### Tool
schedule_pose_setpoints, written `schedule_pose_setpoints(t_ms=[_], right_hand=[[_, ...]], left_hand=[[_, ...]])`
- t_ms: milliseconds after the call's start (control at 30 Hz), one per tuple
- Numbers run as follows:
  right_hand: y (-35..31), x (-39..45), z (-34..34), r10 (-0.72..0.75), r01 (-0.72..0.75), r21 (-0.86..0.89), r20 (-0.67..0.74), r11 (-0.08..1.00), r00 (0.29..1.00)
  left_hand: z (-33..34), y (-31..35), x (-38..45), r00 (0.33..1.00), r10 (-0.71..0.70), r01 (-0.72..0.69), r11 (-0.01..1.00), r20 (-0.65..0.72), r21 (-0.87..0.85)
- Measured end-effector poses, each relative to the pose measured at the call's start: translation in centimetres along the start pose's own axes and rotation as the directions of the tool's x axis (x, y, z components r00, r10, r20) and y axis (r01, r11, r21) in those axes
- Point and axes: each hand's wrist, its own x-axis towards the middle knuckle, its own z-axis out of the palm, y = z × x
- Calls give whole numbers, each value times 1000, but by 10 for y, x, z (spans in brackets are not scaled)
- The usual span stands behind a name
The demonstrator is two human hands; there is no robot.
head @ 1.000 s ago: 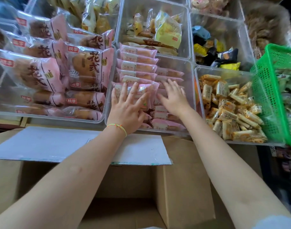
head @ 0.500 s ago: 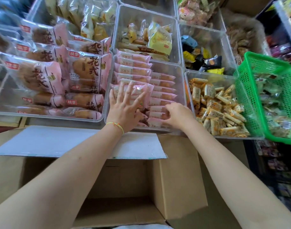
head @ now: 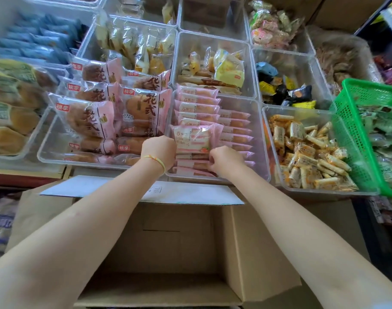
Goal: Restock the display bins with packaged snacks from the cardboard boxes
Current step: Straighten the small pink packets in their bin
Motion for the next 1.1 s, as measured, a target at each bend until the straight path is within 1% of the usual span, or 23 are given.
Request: schedule_pose_setpoints(t_ms=[100,200,267,367,467,567,700,800,867,1000,1067,1100], right_hand=[[-3,5,5,15,-16,-61,-11,998,1000],[-2,5,10,12,-16,-92,-40,996,999],[-1,3,14,9,-16,-96,-73,995,997],[0,1,16,-4,-4,-103,-84,995,996],[-1,6,14,-23,16,-134,-46,991,999],[-4,9,12,-34,31,-174,-18,984,999],[-1,6,12,-33,35,-124,13,992,999],[1,6,14,-15,15,-110,-6,994,1000],[0,8,13,-4,0,-102,-39,995,999],[-4,14,10,70,-71,-9,-115,997,991],[-2,10,11,71,-68,23,-121,997,990],[0,7,11,54,-48,51,-125,998,991]], left_hand=[[2,5,3,997,72,-66,989,-38,135],[4,9,2,975,216,-193,943,-58,270],[6,13,0,949,312,-278,894,-43,351],[6,16,0,927,376,-335,848,-20,410],[4,19,3,923,385,-344,831,-7,437],[8,24,8,934,357,-322,845,-3,428],[14,26,17,947,304,-249,900,-105,357],[17,28,17,947,288,-228,915,-142,333],[17,30,15,958,264,-214,920,-114,330],[16,30,16,974,222,-192,920,-52,340],[11,29,13,976,218,-193,912,-29,361],[8,27,14,977,212,-191,922,-27,336]])
